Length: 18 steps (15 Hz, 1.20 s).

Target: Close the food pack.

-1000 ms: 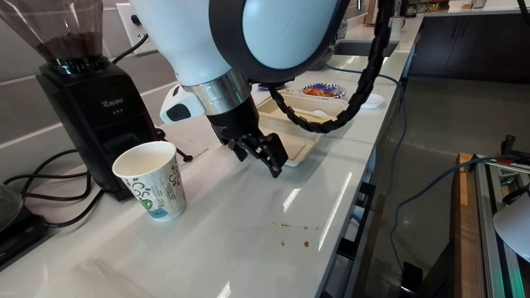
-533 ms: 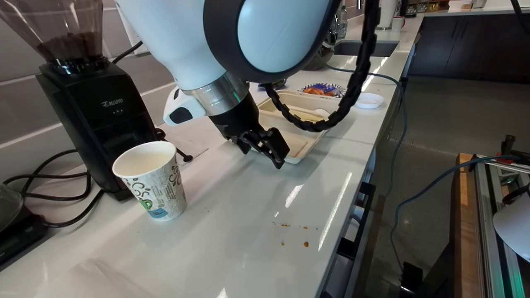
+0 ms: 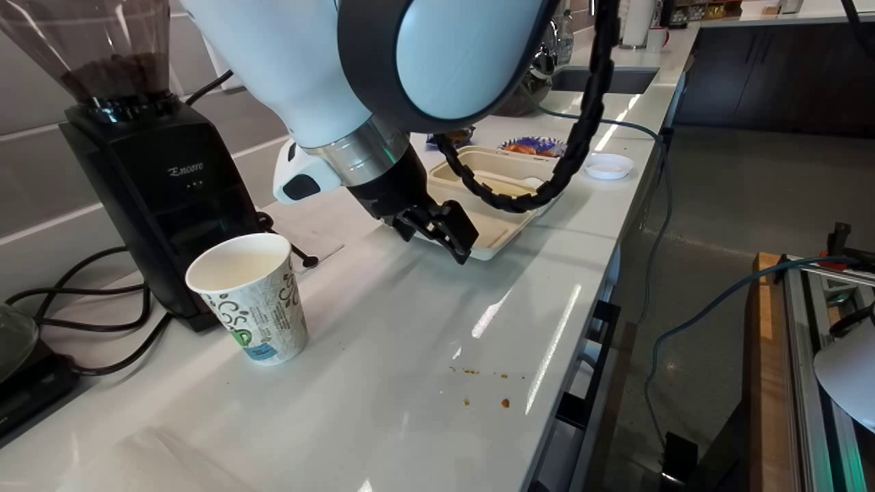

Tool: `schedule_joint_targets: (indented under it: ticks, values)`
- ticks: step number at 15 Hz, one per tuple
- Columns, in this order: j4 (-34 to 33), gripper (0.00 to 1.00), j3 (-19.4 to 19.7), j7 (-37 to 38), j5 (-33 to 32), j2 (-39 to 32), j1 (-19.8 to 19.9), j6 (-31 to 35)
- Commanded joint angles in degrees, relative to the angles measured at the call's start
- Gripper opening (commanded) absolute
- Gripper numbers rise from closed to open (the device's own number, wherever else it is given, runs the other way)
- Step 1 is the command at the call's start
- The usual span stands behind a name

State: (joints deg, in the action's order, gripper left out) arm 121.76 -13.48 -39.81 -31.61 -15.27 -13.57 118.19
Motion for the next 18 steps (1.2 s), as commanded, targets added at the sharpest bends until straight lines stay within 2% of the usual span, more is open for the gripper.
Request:
schedule_joint_targets:
  ticks: [1,18]
  values:
    - [-0.91,1.00,0.38,2.18,-2.93,0.20,-0.79,-3.12]
    - [-1.78,1.00,0.67,6.35,-10.69,4.34,0.20,-14.05]
